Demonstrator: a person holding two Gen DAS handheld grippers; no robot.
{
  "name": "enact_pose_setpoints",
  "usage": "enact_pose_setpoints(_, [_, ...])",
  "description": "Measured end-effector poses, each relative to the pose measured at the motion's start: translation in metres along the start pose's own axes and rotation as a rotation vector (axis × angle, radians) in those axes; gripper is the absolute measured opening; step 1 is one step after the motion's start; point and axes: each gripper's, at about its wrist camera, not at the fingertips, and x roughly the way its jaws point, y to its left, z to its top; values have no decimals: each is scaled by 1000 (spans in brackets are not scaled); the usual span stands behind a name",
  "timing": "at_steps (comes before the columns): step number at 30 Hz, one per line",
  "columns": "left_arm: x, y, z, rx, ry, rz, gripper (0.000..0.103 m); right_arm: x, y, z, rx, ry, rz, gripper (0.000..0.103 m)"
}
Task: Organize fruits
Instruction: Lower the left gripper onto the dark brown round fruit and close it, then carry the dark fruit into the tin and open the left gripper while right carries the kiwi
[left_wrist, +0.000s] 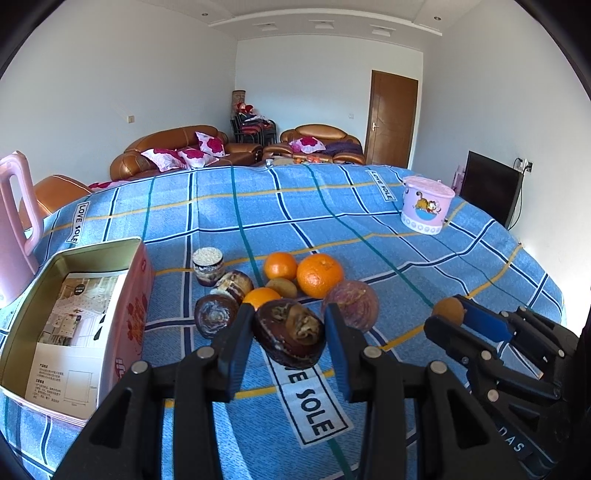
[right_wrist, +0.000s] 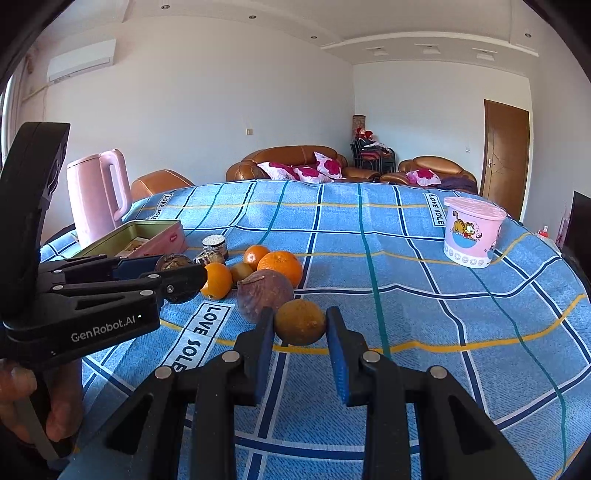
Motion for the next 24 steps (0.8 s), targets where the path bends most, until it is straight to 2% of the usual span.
enact_pose_setpoints(9, [-7, 3, 0, -15, -40, 17, 40, -5, 1, -1, -10, -36, 3, 30])
enact_pose_setpoints(19, [-23, 3, -2, -7, -118, 65, 40, -14, 4, -3, -29, -92, 0, 30])
enact_pose_setpoints(24, [-27, 7, -4, 0, -120, 89, 40, -11, 5, -2, -37, -73, -7, 30])
